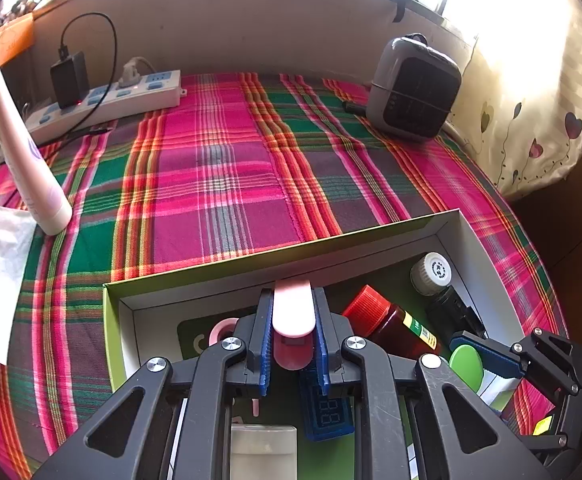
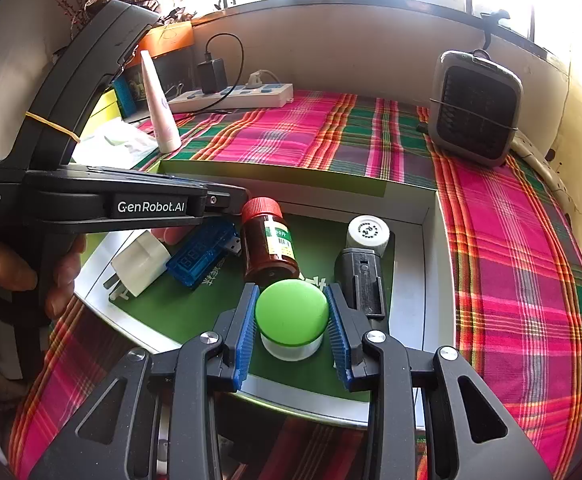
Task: Organize rigid objects
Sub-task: 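Lower the pink clip and green-topped object onto the box floor and open both grippers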
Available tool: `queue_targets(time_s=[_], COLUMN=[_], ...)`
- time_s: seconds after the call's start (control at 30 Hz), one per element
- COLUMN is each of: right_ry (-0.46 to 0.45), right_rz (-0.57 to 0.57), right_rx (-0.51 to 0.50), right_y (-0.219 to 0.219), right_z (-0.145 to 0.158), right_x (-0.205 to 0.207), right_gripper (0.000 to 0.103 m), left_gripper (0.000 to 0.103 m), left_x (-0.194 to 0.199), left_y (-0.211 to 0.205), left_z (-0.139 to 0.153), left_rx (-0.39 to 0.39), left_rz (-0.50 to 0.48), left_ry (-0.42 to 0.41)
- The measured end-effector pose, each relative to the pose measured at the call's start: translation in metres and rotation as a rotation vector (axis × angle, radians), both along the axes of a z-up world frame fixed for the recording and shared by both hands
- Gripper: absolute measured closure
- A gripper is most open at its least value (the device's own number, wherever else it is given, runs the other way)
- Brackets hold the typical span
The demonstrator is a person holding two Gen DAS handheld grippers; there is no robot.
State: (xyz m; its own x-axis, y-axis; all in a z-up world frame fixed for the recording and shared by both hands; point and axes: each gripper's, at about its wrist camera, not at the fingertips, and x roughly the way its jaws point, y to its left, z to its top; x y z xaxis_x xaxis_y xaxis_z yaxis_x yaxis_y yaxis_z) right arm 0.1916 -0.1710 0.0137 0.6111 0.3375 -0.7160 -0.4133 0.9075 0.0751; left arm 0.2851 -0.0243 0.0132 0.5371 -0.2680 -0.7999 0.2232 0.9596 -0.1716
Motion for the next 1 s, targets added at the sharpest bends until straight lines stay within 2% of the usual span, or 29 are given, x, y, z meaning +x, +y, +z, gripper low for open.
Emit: queue_targets(time_s=[0.4, 0.8, 1.0], right_ry=[0.002, 0.012, 0.011], right_rz=[-0.004, 0.000, 0.001], right_rx=[0.005, 0.021, 0.031], right_y=[-0.0006, -0.0010, -0.0013], right_z=[-0.0001, -0.0003, 0.0001], right_x=[0.0004, 0.0005, -0.0006], right_gripper=[0.068, 0.068, 0.060], left_gripper=[0.085, 0.076, 0.074], left_x=[0.0007, -0.0037, -0.0062], left_y=[0.0004, -0.0033, -0.0029], left_z=[-0.0013, 0.0009, 0.0018], left_rx=[0.001, 0.011, 0.014], left_rz=[0.000, -0.002, 0.000], left_ry=[-0.001, -0.008, -0.008])
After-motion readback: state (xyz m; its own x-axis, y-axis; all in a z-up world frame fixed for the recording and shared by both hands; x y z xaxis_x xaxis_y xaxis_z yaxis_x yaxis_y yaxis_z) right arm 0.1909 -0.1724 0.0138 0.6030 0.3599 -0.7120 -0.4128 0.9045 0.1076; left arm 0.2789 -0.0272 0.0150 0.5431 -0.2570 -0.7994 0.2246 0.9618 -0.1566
